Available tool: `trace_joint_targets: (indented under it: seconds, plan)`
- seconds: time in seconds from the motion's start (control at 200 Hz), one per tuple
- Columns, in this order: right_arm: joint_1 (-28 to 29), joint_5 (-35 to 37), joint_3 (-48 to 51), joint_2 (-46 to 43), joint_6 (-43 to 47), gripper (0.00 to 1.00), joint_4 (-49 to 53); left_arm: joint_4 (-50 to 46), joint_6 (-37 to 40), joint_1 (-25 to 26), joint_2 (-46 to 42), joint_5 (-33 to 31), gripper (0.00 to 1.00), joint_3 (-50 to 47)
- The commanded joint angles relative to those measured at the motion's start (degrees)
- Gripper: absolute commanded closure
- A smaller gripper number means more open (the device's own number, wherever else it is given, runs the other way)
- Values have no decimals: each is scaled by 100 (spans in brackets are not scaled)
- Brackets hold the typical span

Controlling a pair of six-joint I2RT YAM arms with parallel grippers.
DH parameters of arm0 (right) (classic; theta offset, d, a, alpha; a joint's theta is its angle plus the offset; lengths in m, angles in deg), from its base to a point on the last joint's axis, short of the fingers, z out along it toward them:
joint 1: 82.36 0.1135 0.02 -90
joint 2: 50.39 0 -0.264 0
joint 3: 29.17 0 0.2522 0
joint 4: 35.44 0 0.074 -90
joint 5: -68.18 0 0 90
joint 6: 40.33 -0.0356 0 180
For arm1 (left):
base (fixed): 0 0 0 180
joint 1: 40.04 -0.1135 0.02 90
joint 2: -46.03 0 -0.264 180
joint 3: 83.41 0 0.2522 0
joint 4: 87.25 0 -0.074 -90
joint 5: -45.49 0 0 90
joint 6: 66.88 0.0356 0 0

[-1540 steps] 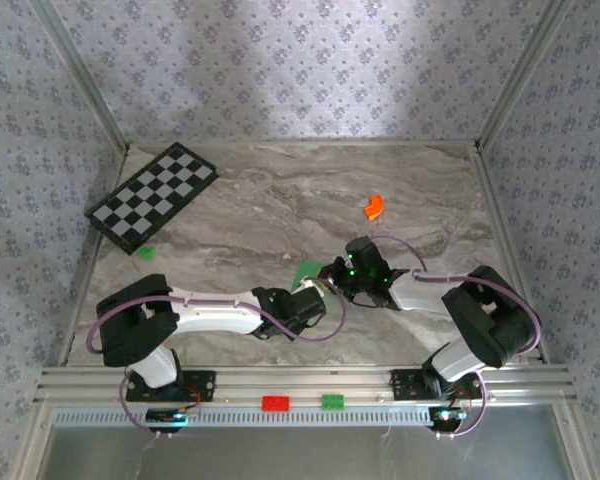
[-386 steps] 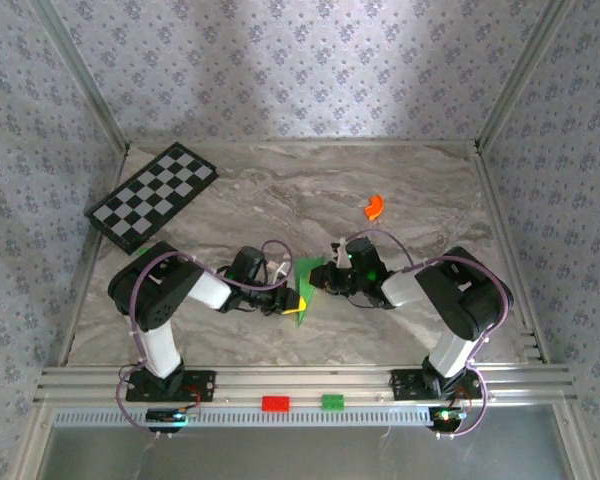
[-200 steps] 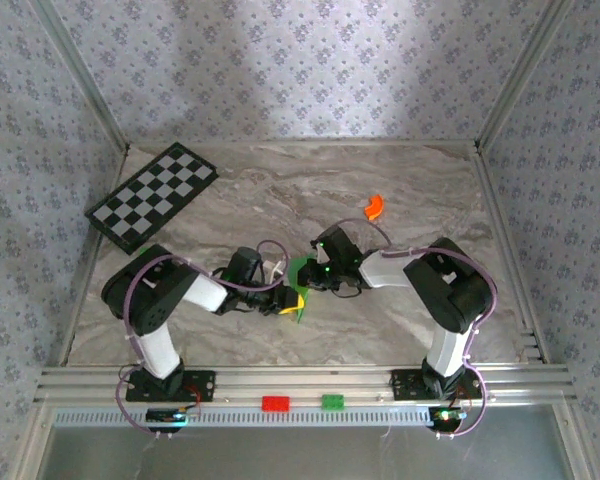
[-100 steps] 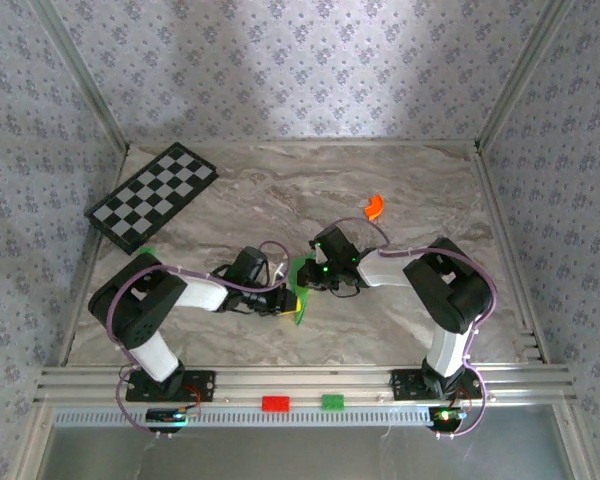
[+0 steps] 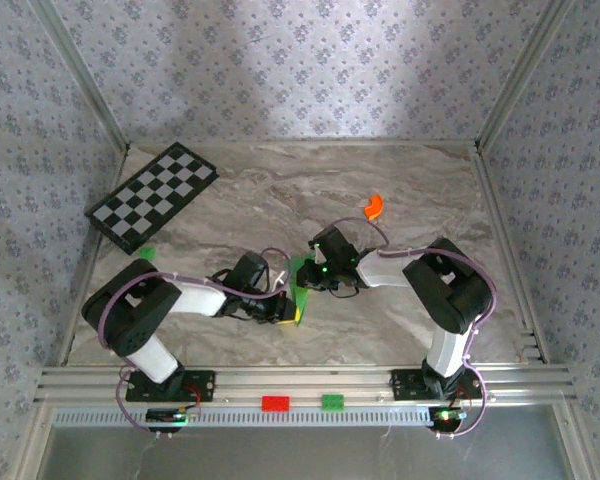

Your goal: Fold a paper plane with a square sheet of paper (pick it up from the middle)

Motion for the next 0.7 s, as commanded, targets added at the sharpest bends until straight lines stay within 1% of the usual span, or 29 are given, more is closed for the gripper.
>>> trace_joint_targets:
  seconds: [0.0,0.105,0.175,0.195,0.23,0.365,0.42,0.52,0.6,0.695]
  plan:
    - [107,385,213,310,20,88,844,-283,8,16,-172,139,94,-18]
    - [135,415,252,304,-41,88,779,-181,18,22,-51,352,94,-57]
    - [145,424,313,267,-97,88,711,-98,-17,35,-114,399,84,-139]
    - [145,431,328,252,-118,88,691,-92,-35,44,-171,372,80,-169]
    - [156,440,361,226,-156,88,646,-102,-53,39,-307,303,77,-230]
    - [182,477,477,131,-305,88,487,-633,3,28,-1052,-155,74,-336]
    - [195,489,533,72,-389,88,396,-826,-18,-1,-1420,-375,76,-367]
    - [229,538,688,-81,-550,88,202,-1123,-110,-146,-2066,-757,86,-421]
    - [268,640,761,-190,-669,88,137,-1153,-188,-355,-2360,-695,91,-420]
    - [354,797,841,-302,-822,88,64,-1118,-190,-564,-2334,-479,96,-308]
